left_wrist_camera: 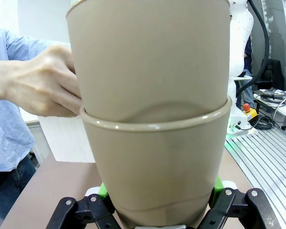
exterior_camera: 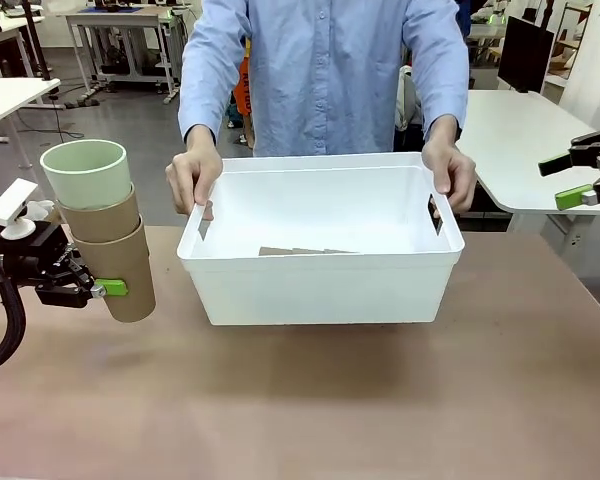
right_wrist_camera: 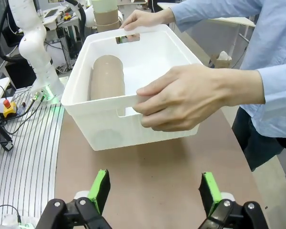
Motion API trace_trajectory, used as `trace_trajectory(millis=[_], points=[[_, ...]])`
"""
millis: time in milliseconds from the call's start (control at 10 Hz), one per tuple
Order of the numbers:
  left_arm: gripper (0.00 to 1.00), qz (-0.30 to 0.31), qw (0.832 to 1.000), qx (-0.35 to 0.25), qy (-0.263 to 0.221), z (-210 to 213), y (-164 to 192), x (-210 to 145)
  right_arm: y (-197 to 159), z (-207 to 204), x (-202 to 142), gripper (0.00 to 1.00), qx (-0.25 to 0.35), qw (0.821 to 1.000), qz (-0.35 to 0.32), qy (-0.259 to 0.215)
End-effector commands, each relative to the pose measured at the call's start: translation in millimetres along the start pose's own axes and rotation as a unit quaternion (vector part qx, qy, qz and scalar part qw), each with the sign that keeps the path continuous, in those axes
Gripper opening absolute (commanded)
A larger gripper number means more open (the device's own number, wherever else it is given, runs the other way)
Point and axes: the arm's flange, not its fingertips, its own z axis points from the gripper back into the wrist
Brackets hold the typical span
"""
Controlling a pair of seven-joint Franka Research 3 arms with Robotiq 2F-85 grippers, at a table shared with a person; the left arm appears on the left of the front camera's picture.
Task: Stack the cups and store them in the basket.
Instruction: Place the stack of Reusable plastic cups into the Pantry Basket.
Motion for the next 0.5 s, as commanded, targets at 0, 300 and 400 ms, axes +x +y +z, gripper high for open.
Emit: trace_trajectory(millis=[0,300,400], points=[[0.85,-0.009,1.0,-0.002,-0.004,-1.0,-1.0,5.2,-0.8,-0.3,3.0,1.0,-0.009,1.0,-0.006,-0.004],[0.85,-0.009,1.0,-0.002,-0.004,-1.0,-1.0,5.2,-0.8,-0.3,3.0,1.0,-0.009,1.0,-0.006,-0.004],[0.85,-0.009,1.0,-0.002,-0.004,-1.0,-1.0,5.2,-0.8,-0.3,3.0,1.0,-0.009,1.0,-0.006,-0.004]])
